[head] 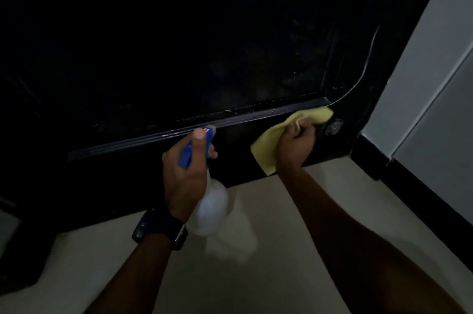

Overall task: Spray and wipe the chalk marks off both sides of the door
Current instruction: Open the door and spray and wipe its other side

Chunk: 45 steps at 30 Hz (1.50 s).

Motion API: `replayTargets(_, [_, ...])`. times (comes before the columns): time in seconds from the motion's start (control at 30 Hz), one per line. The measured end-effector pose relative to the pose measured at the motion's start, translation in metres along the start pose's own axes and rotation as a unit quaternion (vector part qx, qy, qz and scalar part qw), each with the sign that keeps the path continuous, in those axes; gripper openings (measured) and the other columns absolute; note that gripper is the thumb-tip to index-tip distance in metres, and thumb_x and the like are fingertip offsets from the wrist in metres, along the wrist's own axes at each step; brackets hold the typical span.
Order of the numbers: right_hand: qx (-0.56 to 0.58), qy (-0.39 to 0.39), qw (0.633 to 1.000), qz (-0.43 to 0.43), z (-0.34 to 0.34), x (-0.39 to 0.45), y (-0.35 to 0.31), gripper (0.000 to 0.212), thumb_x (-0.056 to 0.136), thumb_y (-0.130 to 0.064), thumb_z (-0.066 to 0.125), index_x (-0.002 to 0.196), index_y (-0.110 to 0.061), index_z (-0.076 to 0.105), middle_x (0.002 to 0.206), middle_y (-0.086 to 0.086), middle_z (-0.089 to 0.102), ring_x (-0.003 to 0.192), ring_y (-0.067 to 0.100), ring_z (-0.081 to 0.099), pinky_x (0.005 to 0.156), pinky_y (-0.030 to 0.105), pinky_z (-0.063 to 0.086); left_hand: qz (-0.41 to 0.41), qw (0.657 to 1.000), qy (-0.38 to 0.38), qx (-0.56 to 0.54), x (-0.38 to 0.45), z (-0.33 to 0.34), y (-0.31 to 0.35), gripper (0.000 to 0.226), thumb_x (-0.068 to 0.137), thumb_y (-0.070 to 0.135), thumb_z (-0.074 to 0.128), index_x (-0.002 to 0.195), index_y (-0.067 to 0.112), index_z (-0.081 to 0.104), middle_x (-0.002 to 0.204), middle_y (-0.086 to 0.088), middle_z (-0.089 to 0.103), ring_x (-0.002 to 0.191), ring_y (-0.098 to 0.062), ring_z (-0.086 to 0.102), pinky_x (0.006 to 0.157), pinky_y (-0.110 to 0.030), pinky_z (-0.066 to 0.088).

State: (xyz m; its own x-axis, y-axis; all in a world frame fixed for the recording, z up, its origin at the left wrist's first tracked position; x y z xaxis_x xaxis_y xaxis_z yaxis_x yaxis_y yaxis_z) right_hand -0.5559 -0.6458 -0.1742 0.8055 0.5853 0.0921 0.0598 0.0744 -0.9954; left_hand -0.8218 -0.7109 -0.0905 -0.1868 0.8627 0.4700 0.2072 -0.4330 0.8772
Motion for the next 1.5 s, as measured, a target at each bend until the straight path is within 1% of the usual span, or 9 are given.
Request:
replayTargets(0.1, [-0.03, -0.123, 0.991, 0.051, 0.029, -0.053, 0.03, 0.005, 0.095, -0.012, 0.059, 0.097, -0.016, 0.056, 0.106, 0.017, 0.064, 0.1, 0.035, 0.063, 0.094, 0.046, 0.051, 0.019, 1.0, 0.011, 0.011, -0.001, -0.016, 0.007, 0.057, 0.097, 0.059, 0.036, 0.079, 0.017, 0.071, 0.071, -0.002, 0.069, 0.074, -0.016, 0.07, 0.075, -0.031, 0.056])
replayTargets(0.2, [-0.014, -0.225, 0.973, 0.042, 0.059, -0.095, 0.007, 0.019, 0.092, -0.009, 0.066, 0.088, -0.023, 0.053, 0.092, 0.005, 0.064, 0.092, 0.027, 0.064, 0.089, 0.052, 0.054, 0.022, 0.999, 0.031, 0.018, 0.002, -0.037, 0.013, 0.058, 0.098, 0.057, 0.036, 0.077, 0.016, 0.071, 0.069, -0.002, 0.069, 0.072, -0.014, 0.069, 0.072, -0.028, 0.055])
replayTargets(0.5, [0.044, -0.106, 0.973, -0.202, 0.066, -0.127, -0.065, 0.017, 0.088, -0.006, 0.063, 0.105, -0.003, 0.059, 0.108, 0.009, 0.055, 0.092, 0.013, 0.053, 0.08, 0.013, 0.041, 0.033, 0.992, 0.083, 0.087, -0.005, -0.124, 0.013, 0.065, 0.099, 0.056, 0.034, 0.072, 0.007, 0.066, 0.069, -0.004, 0.067, 0.069, -0.015, 0.067, 0.07, -0.023, 0.052])
replayTargets(0.6, [-0.029, -0.225, 0.947, -0.226, 0.101, -0.186, -0.026, 0.014, 0.082, -0.011, 0.056, 0.093, -0.004, 0.061, 0.095, 0.011, 0.054, 0.084, 0.017, 0.05, 0.079, 0.032, 0.045, 0.037, 0.991, 0.076, 0.1, 0.0, -0.136, 0.012, 0.066, 0.099, 0.058, 0.035, 0.071, 0.006, 0.066, 0.069, -0.006, 0.067, 0.069, -0.015, 0.067, 0.07, -0.031, 0.054])
replayTargets(0.7, [-0.099, -0.35, 0.922, -0.13, 0.131, -0.224, 0.005, 0.016, 0.081, 0.001, 0.063, 0.087, -0.014, 0.058, 0.095, 0.003, 0.053, 0.087, 0.023, 0.056, 0.082, 0.038, 0.049, 0.056, 0.988, 0.063, 0.128, 0.013, -0.139, 0.018, 0.068, 0.098, 0.059, 0.035, 0.073, 0.005, 0.068, 0.07, -0.006, 0.069, 0.068, -0.017, 0.067, 0.069, -0.038, 0.054])
replayTargets(1.0, [0.091, -0.113, 0.979, -0.146, 0.088, -0.145, -0.067, 0.014, 0.09, -0.011, 0.068, 0.103, -0.013, 0.061, 0.101, 0.006, 0.065, 0.087, 0.015, 0.061, 0.084, 0.031, 0.053, 0.04, 0.99, 0.089, 0.101, 0.005, -0.141, 0.025, 0.069, 0.098, 0.057, 0.036, 0.071, 0.002, 0.066, 0.067, -0.009, 0.067, 0.066, -0.019, 0.066, 0.067, -0.032, 0.053])
replayTargets(1.23, [0.04, -0.129, 0.96, -0.245, 0.104, -0.185, -0.068, 0.015, 0.093, -0.005, 0.061, 0.107, 0.0, 0.06, 0.111, 0.006, 0.054, 0.094, -0.003, 0.047, 0.083, 0.0, 0.034, -0.003, 0.983, 0.12, 0.137, -0.03, -0.22, -0.017, 0.076, 0.098, 0.069, 0.035, 0.078, 0.004, 0.068, 0.068, -0.008, 0.065, 0.068, -0.024, 0.065, 0.071, -0.046, 0.053])
replayTargets(1.37, [0.016, -0.173, 0.939, -0.295, 0.121, -0.211, -0.065, 0.014, 0.092, -0.006, 0.057, 0.105, -0.001, 0.061, 0.109, 0.015, 0.056, 0.095, 0.008, 0.052, 0.08, 0.024, 0.047, -0.046, 0.976, 0.167, 0.132, -0.025, -0.262, -0.025, 0.062, 0.09, 0.081, 0.033, 0.081, 0.031, 0.068, 0.071, -0.008, 0.066, 0.073, -0.021, 0.066, 0.077, -0.041, 0.052])
replayTargets(1.5, [-0.015, -0.286, 0.868, -0.405, 0.155, -0.269, -0.061, 0.018, 0.09, -0.008, 0.053, 0.102, -0.003, 0.065, 0.103, 0.015, 0.055, 0.089, 0.028, 0.057, 0.077, 0.037, 0.049, -0.032, 0.968, 0.204, 0.141, -0.02, -0.29, -0.021, 0.051, 0.099, 0.064, 0.034, 0.08, 0.03, 0.068, 0.07, -0.009, 0.066, 0.073, -0.02, 0.067, 0.079, -0.04, 0.053])
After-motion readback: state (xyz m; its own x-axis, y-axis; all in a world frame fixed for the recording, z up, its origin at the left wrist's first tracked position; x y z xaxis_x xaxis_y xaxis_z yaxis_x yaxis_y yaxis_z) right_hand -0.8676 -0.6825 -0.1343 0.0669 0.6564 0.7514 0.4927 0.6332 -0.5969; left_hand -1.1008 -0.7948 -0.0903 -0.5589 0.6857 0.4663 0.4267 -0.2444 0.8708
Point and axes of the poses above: each hand's wrist, its own x-axis towards the middle knuckle, its own z-axis out of the palm, y = z × x, the point moved 7 cm from there along x, towards the middle knuckle
